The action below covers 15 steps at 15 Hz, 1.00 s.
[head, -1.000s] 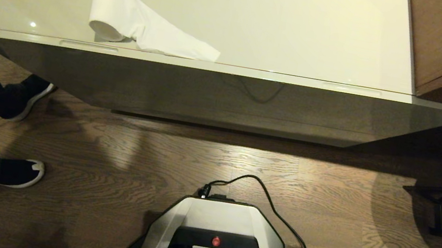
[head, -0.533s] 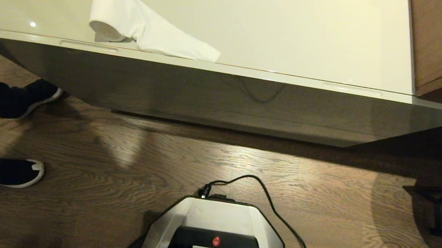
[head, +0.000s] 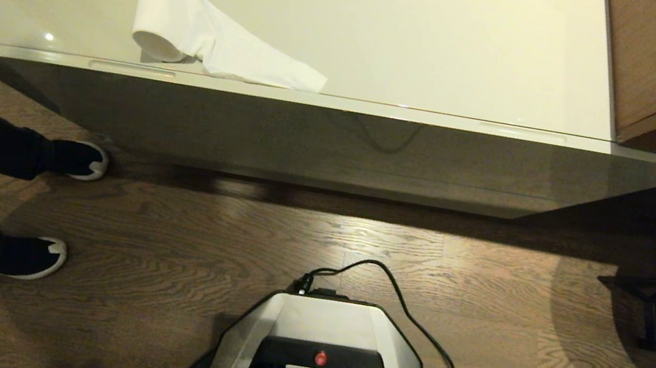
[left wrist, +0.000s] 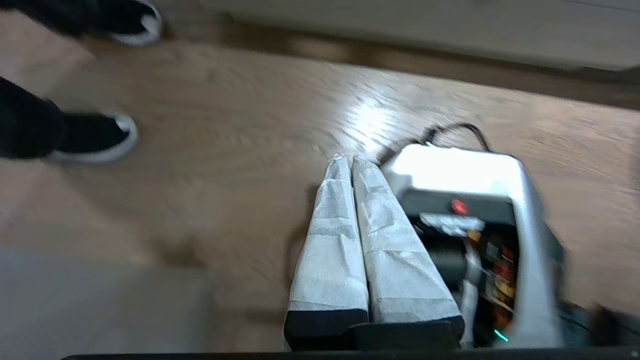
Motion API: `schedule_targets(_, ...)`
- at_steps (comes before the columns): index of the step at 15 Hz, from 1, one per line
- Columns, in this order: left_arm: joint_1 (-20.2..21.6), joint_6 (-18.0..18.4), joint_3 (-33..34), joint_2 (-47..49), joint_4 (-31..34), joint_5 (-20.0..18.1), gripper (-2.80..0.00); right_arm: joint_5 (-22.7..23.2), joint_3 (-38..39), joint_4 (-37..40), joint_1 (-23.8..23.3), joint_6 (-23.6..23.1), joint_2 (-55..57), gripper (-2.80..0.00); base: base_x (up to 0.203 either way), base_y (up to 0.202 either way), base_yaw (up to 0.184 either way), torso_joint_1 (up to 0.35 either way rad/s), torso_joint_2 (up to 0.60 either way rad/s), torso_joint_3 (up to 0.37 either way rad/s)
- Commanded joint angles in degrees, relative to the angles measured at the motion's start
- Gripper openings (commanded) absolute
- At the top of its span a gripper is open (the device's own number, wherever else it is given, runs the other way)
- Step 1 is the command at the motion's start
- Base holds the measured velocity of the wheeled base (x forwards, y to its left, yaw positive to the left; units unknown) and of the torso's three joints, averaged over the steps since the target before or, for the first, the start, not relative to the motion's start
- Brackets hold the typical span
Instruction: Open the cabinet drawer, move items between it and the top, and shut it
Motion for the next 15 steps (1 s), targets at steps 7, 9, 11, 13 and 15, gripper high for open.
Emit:
schedule_targets(7,0.0,14.3,23.3,-0.8,-29.7,1.0,-2.8,-2.1,16.8,-23.5,0.0,-1.0,-1.1,-2.8,0.0,0.0,0.0,0.0,0.0,0.0)
schedule_targets(9,0.0,10.0,23.0,-0.8,-25.3,0.6,-2.8,-2.3,16.8,-22.0,0.0,-0.8,-1.1,-2.8,0.0,0.0,0.0,0.0,0.0,0.0)
schedule_targets(11,0.0,10.1,22.9,-0.8,-25.0,0.7,-2.8,-2.2,16.8,-22.0,0.0,-0.9,-1.1,-2.8,0.0,0.0,0.0,0.0,0.0,0.0)
schedule_targets(13,0.0,10.2,22.8,-0.8,-24.9,0.8,-2.8,-2.2,16.8,-22.1,0.0,-1.1,-1.1,-2.8,0.0,0.0,0.0,0.0,0.0,0.0)
schedule_targets(15,0.0,11.5,22.9,-0.8,-25.0,0.6,-2.8,-2.2,16.8,-22.0,0.0,-1.6,-1.1,-2.8,0.0,0.0,0.0,0.0,0.0,0.0)
